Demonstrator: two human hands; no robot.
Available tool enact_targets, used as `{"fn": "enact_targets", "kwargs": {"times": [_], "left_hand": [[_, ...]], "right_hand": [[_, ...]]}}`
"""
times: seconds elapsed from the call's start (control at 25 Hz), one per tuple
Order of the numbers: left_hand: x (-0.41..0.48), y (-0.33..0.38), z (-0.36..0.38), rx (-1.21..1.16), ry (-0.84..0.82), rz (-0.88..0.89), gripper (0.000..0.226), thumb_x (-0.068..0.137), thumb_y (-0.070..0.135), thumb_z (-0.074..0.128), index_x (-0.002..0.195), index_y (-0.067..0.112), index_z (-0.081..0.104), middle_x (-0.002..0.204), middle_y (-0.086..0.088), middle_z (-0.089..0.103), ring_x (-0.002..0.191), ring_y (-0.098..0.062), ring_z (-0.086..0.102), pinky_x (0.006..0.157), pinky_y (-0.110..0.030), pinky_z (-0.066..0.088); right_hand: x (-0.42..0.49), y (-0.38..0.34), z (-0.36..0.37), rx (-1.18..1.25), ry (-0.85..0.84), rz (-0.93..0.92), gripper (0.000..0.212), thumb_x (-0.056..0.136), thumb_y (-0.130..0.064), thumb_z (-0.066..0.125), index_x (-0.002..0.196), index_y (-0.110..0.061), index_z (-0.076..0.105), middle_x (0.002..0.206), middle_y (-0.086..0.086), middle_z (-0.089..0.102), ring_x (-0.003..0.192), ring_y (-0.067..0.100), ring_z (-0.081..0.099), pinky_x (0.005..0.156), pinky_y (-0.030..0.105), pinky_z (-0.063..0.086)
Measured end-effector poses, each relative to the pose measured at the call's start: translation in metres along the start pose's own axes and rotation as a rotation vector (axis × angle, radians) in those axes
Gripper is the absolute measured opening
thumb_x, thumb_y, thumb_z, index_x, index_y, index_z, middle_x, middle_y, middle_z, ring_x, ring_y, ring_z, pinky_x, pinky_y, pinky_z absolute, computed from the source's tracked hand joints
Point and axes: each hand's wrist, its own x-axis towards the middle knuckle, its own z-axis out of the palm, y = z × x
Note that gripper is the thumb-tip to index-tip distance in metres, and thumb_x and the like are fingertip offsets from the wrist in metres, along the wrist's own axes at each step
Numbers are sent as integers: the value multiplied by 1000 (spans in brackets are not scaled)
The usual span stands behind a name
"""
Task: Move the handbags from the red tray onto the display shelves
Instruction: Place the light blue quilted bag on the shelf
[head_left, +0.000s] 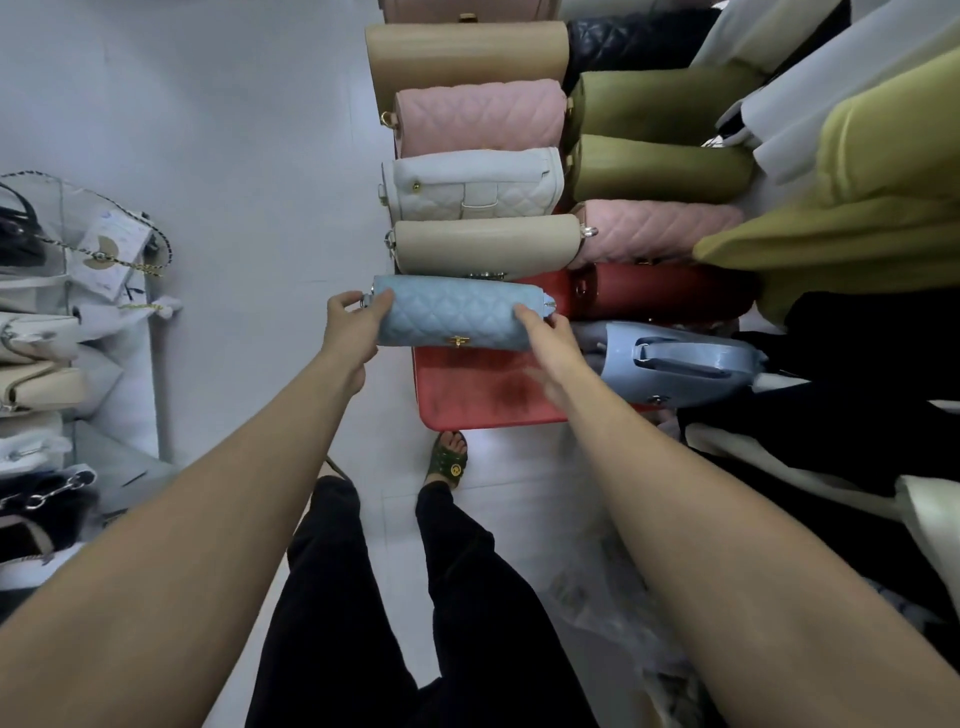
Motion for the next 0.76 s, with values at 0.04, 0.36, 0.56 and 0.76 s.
{"fn": "enact_targets", "kwargs": {"times": [0.04, 0.36, 0.56, 0.76], "left_hand": [[-1, -5, -1, -5, -23, -3, 42, 98, 39, 62, 131, 23, 40, 135, -2, 51, 115, -14, 51, 97, -34, 46], [-14, 6, -27, 20, 25, 124, 39, 100, 40, 57, 133, 20, 52, 121, 6, 57, 102, -7, 55, 89, -27, 44], [-40, 42, -65, -49, 102, 186, 31, 100, 44, 55, 121, 21, 52, 112, 10, 56, 89, 4, 50, 68, -17, 37], [-76, 83, -104, -201, 177, 298, 32, 100, 41, 56, 121, 20, 47, 102, 14, 54, 92, 1, 50, 69, -18, 37]], "right_hand": [[-1, 2, 2, 0, -28, 11, 63, 82, -49, 72, 134, -23, 48, 134, 1, 60, 121, 23, 61, 103, 48, 53], [-39, 25, 14, 76, -24, -27, 39, 96, -32, 67, 127, -20, 46, 118, -2, 58, 109, 14, 58, 90, 21, 50], [-75, -2, 36, 118, -108, -122, 43, 72, -55, 71, 97, -30, 48, 121, 8, 65, 111, 23, 65, 103, 46, 53], [-119, -72, 49, 67, -184, -265, 34, 95, -42, 64, 111, -21, 43, 104, -4, 57, 96, 11, 57, 92, 34, 51]]}}
